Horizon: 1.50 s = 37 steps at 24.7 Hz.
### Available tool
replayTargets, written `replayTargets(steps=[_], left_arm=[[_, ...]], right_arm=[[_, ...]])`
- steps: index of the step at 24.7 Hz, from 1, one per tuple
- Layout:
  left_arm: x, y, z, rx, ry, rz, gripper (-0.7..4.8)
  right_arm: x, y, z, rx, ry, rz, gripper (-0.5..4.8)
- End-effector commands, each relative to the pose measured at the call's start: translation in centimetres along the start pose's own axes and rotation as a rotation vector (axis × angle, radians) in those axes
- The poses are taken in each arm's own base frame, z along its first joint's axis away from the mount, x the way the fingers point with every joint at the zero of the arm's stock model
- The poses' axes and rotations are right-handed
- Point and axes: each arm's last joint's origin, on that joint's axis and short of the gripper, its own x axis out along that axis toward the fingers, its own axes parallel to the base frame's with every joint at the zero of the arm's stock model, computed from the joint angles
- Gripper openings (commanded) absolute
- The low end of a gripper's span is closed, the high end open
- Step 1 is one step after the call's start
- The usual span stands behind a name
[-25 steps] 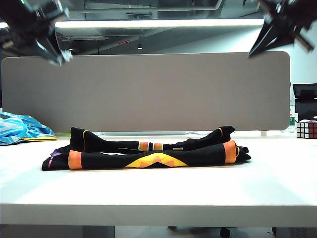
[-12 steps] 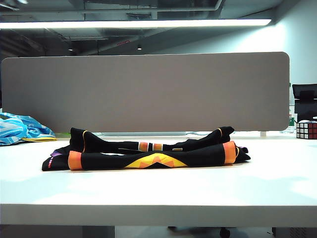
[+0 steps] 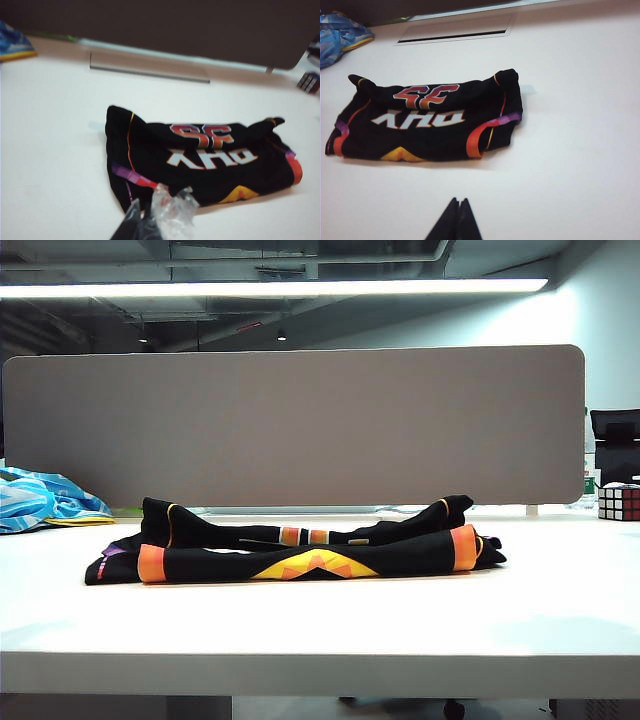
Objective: Fold the bottom side of the basketball jersey horizontally towards the center, about one-third of the way, and then fold the bottom of the basketball jersey up towards the top, creating a neat rectangle.
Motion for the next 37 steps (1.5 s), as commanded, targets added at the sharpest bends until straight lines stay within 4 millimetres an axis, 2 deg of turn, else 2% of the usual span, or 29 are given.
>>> replayTargets(steps=[1, 5, 9, 14, 21, 25, 27, 31, 37], left_arm=[[-0.7, 0.3, -2.2, -0.068, -0.071, -0.007, -0.06], [-0.5, 0.8, -4.6, -0.103, -0.092, -0.013, -0.06], [0.3, 1.5, -7.2, -0.088, -0.095, -0.013, -0.06], [1.0, 1.8, -7.9, -0.037, -0.121, -0.005, -0.06], [1.4, 2.3, -8.0, 0.029, -0.222, 0.093, -0.06], [2.1, 2.7, -9.0, 0.124, -0.254, 0.103, -0.06], [2.8, 3.2, -10.4, 0.172, -0.232, 0.143, -0.06], [2.8, 3.4, -10.4, 0.223, -0.225, 0.214, -0.06], [2.7, 3.3, -10.0, 0.202, -0.273, 0.194, -0.06]], right_arm=[[-0.4, -0.2, -1.6, 0.018, -0.119, -0.043, -0.05], [0.1, -0.8, -3.8, 0.03, -0.149, -0.053, -0.05], [1.5, -1.8, -7.1, -0.005, -0.22, -0.064, -0.05], [1.7, -2.2, -8.9, -0.069, -0.265, -0.089, -0.05], [1.7, -2.8, -10.6, -0.077, -0.3, -0.211, -0.05], [2.3, -3.3, -11.7, -0.096, -0.284, -0.254, -0.05], [2.6, -3.5, -12.3, -0.129, -0.266, -0.273, -0.05], [2.6, -3.6, -12.1, -0.14, -0.3, -0.292, -0.05], [2.5, -3.6, -12.0, -0.141, -0.308, -0.295, -0.05]])
